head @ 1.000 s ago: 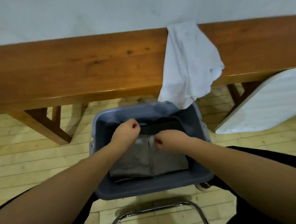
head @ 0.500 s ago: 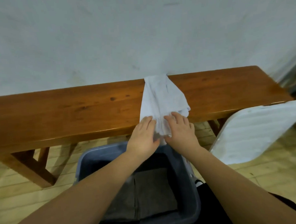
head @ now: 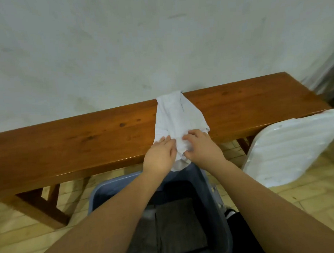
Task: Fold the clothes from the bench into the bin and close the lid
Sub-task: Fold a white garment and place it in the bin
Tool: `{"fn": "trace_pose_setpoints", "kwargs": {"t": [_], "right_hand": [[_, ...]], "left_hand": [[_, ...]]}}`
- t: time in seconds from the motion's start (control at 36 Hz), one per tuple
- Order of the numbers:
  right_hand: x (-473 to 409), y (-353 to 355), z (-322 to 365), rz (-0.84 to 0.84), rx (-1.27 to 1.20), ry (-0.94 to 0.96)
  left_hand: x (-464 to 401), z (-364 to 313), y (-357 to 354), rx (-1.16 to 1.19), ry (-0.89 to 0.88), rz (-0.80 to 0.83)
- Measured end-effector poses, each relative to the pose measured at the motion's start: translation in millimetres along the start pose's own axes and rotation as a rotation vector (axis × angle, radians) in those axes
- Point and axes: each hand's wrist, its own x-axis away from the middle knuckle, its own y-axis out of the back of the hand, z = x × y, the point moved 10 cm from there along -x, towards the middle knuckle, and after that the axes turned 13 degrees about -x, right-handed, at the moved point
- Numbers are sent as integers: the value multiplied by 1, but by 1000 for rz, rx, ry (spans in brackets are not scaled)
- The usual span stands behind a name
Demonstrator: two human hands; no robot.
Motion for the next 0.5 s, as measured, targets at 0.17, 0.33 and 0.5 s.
{"fn": "trace_pose_setpoints", "kwargs": {"t": [0.17, 0.33, 0.5], "right_hand": [[3, 4, -1, -9, -15, -35], [16, 25, 15, -137, -127, -29], [25, 45, 47, -137, -254, -73]], "left_hand": [[2, -7, -19, -52, -16, 165], [5, -9, -11, 32, 136, 130], [16, -14, 49, 52, 175, 0]]}}
